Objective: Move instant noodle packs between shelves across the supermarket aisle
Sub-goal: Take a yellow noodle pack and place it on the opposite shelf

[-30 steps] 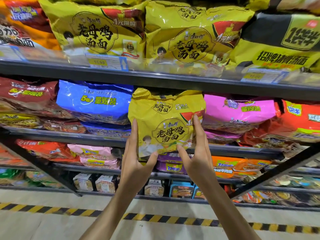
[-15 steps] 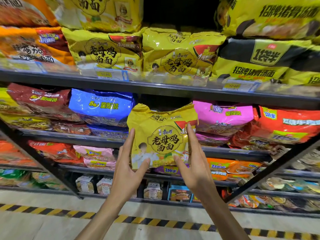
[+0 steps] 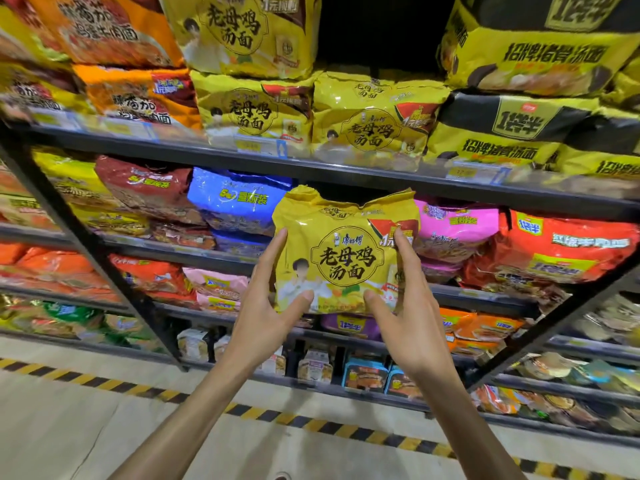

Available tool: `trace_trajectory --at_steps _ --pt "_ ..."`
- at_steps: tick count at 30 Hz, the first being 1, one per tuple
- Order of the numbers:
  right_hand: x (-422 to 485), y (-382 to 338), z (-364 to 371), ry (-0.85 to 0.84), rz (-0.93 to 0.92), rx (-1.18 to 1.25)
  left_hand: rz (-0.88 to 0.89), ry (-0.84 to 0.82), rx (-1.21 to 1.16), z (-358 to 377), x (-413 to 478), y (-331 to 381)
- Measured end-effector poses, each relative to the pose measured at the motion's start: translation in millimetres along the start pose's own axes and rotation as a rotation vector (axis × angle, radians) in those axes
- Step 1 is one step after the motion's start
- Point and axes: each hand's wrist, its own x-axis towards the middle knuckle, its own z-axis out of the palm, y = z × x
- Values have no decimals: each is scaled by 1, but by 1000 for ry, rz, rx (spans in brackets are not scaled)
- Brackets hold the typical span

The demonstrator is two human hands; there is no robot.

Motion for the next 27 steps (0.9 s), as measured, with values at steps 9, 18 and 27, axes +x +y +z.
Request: trace_trajectory --at_steps 9,18,27 --pt "-4 -44 -48 126 -119 -109 168 19 -43 -14 12 66" --pt "31 -79 -80 275 -196 -129 363 39 -80 -28 64 112" --pt "98 -94 -92 390 -309 -100 501 1 -117 -45 132 133"
